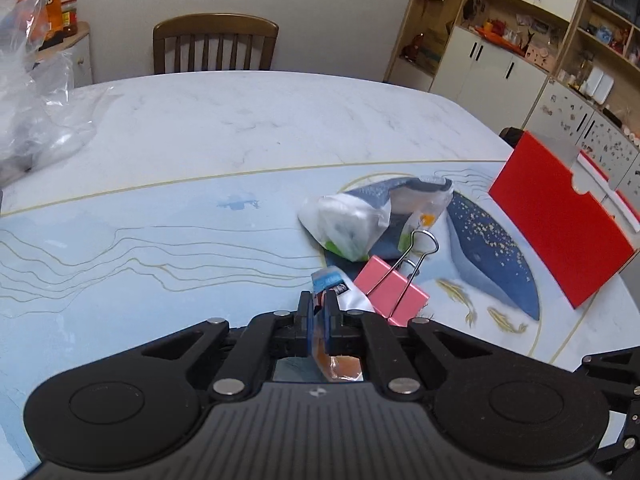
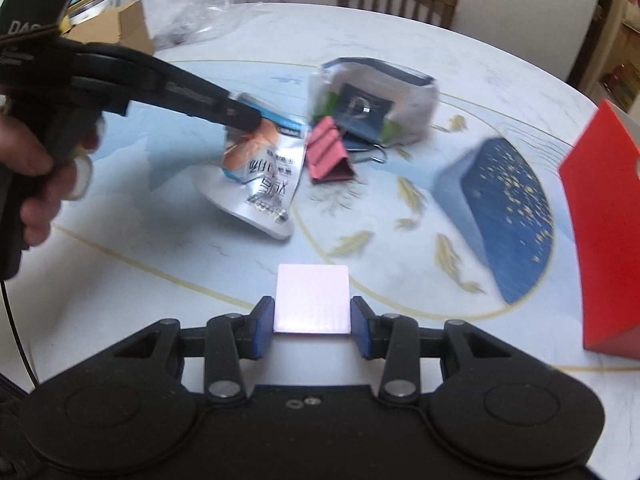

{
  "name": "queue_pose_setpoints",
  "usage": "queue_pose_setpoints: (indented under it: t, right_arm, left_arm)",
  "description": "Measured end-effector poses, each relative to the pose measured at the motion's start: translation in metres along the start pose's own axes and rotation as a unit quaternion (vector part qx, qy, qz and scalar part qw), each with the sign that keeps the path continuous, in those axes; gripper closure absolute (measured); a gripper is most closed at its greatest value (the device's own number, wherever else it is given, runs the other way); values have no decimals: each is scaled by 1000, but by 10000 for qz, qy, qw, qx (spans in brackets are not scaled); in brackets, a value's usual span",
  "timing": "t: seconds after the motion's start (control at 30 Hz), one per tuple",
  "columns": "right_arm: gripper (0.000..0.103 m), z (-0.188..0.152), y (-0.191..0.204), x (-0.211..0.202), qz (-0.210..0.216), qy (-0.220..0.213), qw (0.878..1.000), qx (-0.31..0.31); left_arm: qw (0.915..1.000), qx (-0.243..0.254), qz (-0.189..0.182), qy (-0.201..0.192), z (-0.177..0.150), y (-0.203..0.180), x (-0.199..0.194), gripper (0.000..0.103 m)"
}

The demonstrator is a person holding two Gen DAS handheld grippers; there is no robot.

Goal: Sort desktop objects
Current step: 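Grasp the silver sausage packet with the left tool while the right tool grasps the pink note pad, then lift the silver packet and pink note pad and carry both toward the red box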

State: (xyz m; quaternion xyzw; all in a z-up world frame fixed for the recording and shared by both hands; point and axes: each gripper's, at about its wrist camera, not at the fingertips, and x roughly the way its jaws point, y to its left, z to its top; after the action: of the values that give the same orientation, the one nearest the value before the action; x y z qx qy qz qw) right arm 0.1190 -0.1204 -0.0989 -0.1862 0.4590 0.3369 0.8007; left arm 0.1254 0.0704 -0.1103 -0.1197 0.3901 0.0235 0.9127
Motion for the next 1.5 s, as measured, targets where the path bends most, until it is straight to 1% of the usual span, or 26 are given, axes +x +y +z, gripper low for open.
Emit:
queue_pose_setpoints:
  t: [0.1, 0.5, 0.67, 0.83, 1.0, 1.23, 1.5]
  right_arm:
    - [63, -2, -6, -4, -40, -18, 10000, 85]
    - [63, -3, -24, -23, -182, -186, 9992, 301]
    - [63, -4, -33, -34, -264, -282, 9984, 420]
    - [63, -5, -42, -48, -354, -380, 9973, 510]
    - [63, -9, -51, -60, -415, -445, 9963, 598]
    - [63, -15, -66, -83, -528, -565, 9942, 744]
    - [63, -21, -92, -109, -706, -711, 9908, 907]
  left_arm:
    - [10000, -22, 34, 18, 0, 1, -1, 100]
    - [9996, -214, -154, -118, -5, -4, -28, 103]
    - [9988, -214, -409, -132, -7, -15, -42, 103]
    - [9979, -28, -632, -164, -8, -31, -54, 103]
    - [9960, 28, -883, -135, -5, -47, -60, 103]
    - [9921, 248, -1202, -242, 9, -75, -69, 103]
    - [9853, 478, -1581, -439, 30, -116, -74, 103]
